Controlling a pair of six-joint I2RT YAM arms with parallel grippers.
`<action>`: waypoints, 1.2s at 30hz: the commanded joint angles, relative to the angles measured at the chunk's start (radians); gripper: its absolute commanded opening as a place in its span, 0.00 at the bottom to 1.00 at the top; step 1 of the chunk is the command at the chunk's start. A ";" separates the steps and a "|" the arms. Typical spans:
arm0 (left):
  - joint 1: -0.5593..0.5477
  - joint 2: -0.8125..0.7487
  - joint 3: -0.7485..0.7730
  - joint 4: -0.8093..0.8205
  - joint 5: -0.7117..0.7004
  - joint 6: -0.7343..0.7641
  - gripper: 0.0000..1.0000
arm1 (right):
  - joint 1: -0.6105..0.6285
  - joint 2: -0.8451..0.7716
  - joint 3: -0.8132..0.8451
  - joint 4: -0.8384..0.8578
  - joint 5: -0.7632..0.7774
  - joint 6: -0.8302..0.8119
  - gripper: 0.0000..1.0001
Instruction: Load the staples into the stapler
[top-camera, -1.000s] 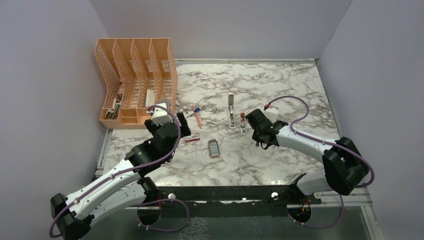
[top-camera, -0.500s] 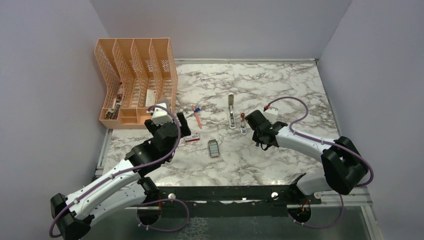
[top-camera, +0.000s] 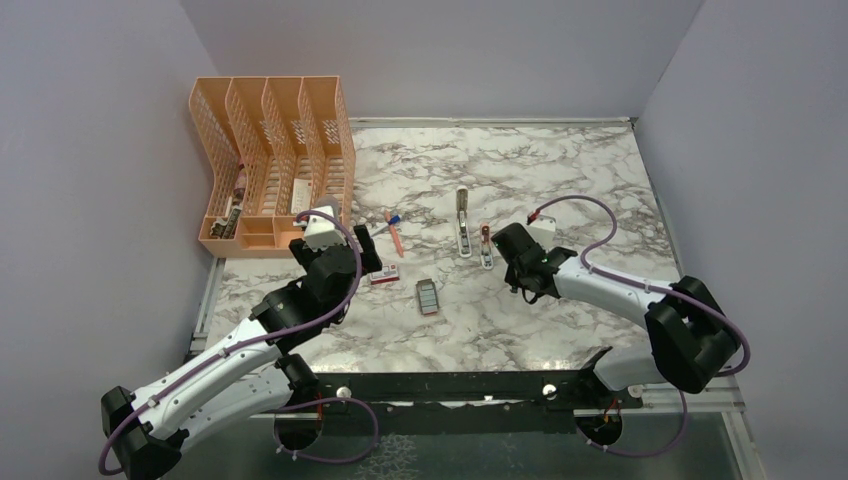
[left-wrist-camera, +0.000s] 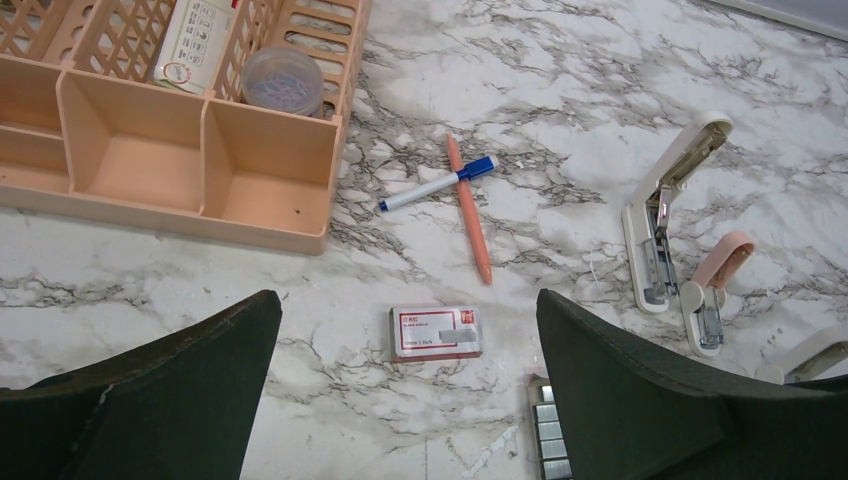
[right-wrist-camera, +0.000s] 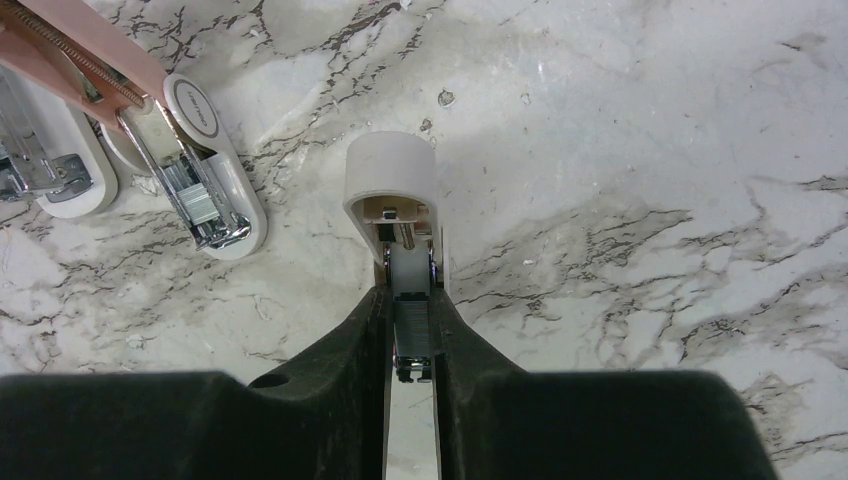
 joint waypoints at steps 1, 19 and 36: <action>-0.002 -0.001 0.014 0.026 0.004 0.013 0.99 | -0.002 -0.031 -0.035 0.023 -0.009 -0.025 0.22; -0.002 -0.002 0.013 0.026 0.005 0.012 0.99 | -0.002 -0.123 -0.016 -0.017 -0.014 -0.034 0.36; -0.002 0.077 0.007 0.093 0.196 -0.001 0.93 | -0.002 -0.119 0.180 0.065 -0.186 -0.276 0.59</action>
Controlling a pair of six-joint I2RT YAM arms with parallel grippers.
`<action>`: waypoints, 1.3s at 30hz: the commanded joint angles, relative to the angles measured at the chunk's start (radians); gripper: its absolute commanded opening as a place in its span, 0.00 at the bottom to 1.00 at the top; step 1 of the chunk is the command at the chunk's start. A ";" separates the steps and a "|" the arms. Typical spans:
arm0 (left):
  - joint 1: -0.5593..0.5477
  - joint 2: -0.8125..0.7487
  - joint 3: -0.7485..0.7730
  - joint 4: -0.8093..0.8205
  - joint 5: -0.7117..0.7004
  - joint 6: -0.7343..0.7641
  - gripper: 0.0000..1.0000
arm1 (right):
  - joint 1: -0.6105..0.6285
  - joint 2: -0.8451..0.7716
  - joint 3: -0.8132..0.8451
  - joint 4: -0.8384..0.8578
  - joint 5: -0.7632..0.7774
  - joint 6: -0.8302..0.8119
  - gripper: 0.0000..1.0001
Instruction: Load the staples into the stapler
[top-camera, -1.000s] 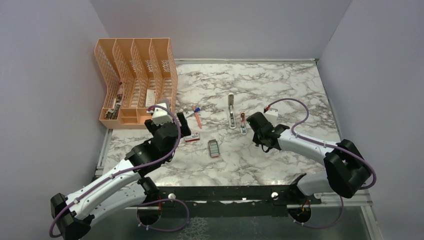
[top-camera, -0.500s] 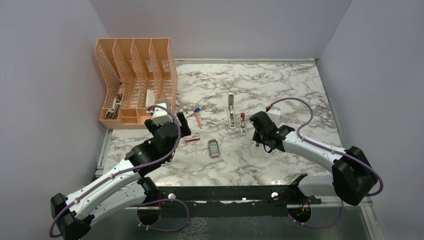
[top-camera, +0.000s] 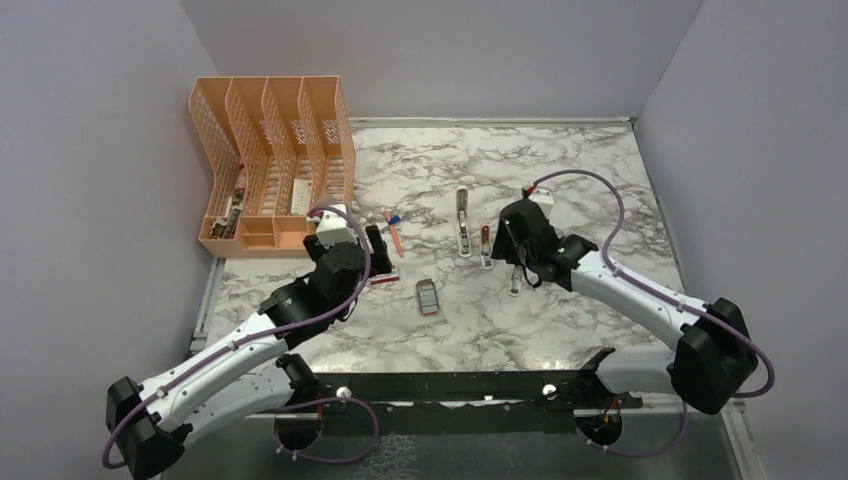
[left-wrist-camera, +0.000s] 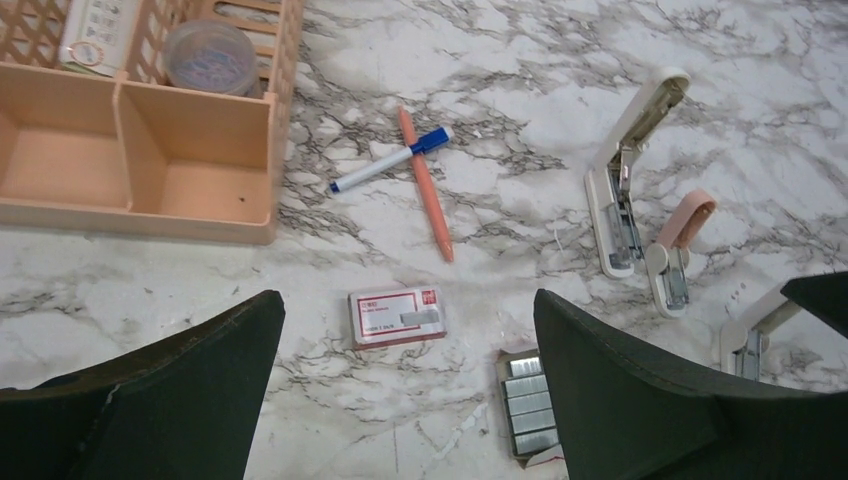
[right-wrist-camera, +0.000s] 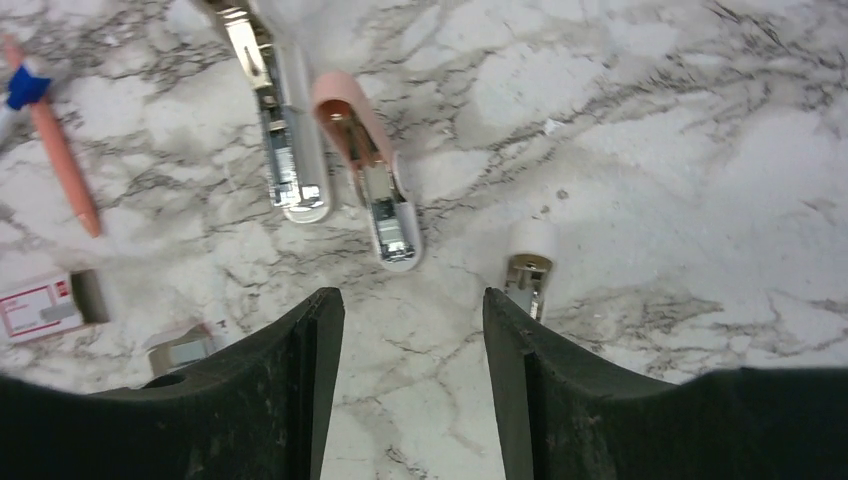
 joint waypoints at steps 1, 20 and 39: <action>-0.002 0.056 0.009 0.061 0.142 -0.016 0.91 | -0.002 0.020 0.080 0.060 -0.141 -0.131 0.60; 0.084 0.509 0.108 0.404 0.713 -0.193 0.66 | -0.096 0.363 0.392 0.018 -0.182 -0.241 0.56; 0.188 0.992 0.289 0.575 0.745 -0.218 0.44 | -0.100 0.653 0.797 -0.024 -0.244 -0.387 0.66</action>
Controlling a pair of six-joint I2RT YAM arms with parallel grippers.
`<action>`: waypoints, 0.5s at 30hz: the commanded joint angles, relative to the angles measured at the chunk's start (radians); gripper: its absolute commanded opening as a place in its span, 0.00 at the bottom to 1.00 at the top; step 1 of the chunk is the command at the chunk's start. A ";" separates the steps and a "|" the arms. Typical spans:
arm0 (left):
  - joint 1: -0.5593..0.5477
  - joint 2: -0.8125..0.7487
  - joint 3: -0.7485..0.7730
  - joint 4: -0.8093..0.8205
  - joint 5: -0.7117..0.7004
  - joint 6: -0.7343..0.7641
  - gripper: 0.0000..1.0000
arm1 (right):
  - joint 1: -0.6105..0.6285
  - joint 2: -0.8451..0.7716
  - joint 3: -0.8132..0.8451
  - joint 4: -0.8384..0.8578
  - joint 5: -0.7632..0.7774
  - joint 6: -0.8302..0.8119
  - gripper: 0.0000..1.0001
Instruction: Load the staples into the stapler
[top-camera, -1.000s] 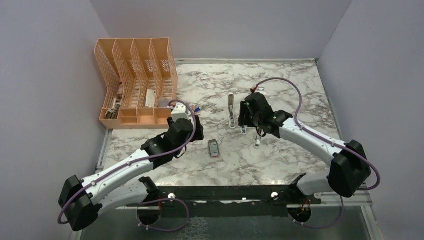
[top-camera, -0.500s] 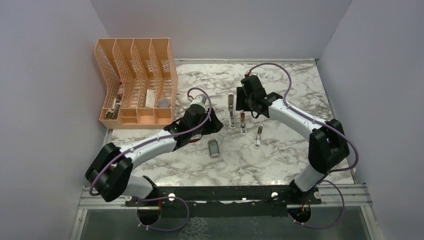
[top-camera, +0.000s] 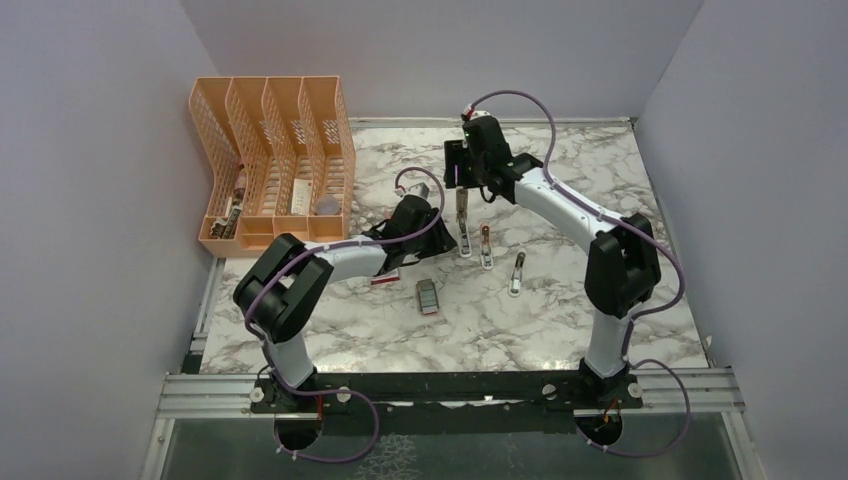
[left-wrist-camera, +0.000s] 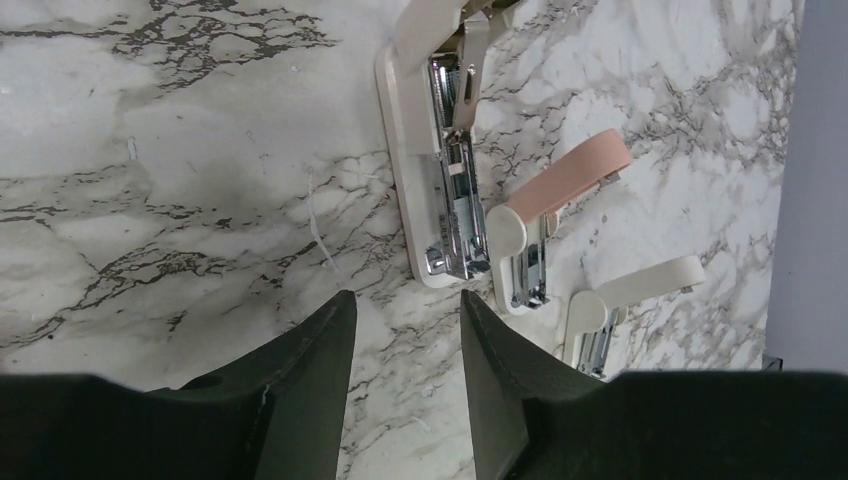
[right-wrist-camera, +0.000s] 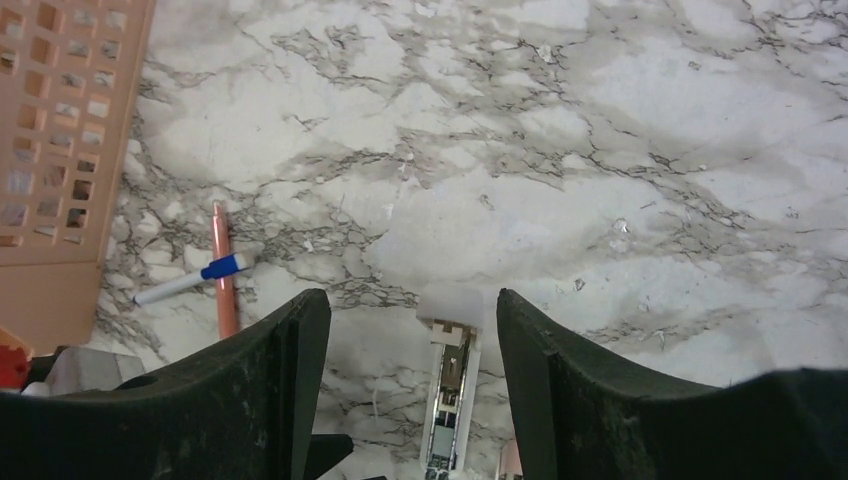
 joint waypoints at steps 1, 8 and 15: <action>0.009 0.039 0.030 0.046 -0.021 0.012 0.44 | -0.001 0.079 0.063 -0.075 0.038 -0.028 0.65; 0.018 0.111 0.045 0.098 0.066 -0.012 0.39 | -0.001 0.137 0.083 -0.113 0.050 -0.012 0.48; 0.021 0.165 0.064 0.151 0.169 0.003 0.32 | -0.001 0.099 0.029 -0.095 0.044 0.019 0.34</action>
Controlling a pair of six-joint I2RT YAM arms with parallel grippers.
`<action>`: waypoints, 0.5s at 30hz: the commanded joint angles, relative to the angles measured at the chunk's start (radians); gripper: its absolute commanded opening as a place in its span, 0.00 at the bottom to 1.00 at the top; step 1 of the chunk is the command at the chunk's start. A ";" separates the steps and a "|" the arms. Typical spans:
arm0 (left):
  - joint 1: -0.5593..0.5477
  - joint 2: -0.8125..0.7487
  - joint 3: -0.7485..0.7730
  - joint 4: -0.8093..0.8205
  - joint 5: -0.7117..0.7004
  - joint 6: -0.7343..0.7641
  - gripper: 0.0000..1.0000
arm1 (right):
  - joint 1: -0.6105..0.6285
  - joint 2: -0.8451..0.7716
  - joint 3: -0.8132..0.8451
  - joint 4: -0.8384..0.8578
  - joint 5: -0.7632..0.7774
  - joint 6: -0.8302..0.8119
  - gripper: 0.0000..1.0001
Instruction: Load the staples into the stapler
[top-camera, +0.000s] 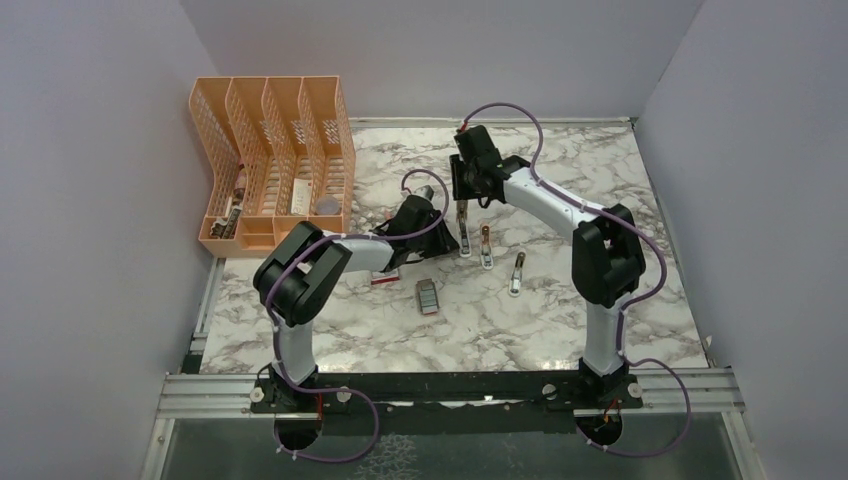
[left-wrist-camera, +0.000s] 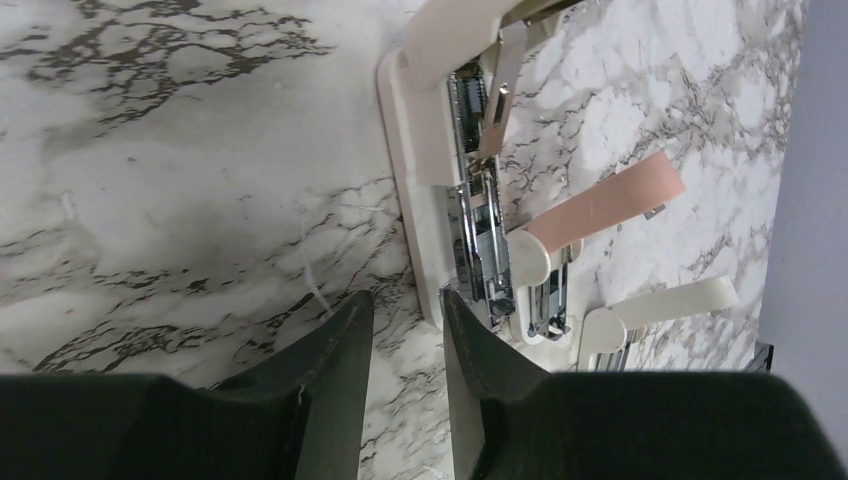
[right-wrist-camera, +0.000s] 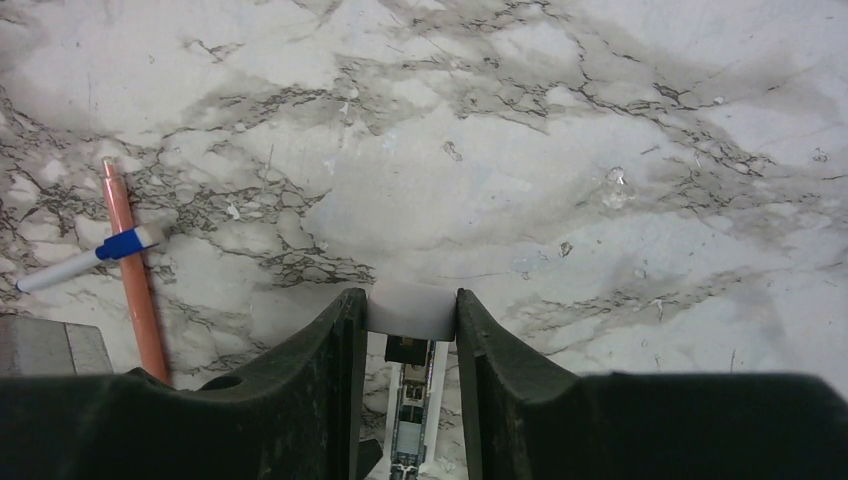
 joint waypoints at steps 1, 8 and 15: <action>0.001 0.030 0.030 0.066 0.095 0.014 0.31 | -0.001 -0.038 -0.027 0.003 0.015 0.023 0.34; 0.001 0.068 0.035 0.065 0.108 0.021 0.16 | -0.001 -0.078 -0.087 0.031 -0.010 0.027 0.30; 0.002 0.100 0.034 0.065 0.098 0.019 0.11 | 0.012 -0.121 -0.148 0.035 -0.044 0.043 0.28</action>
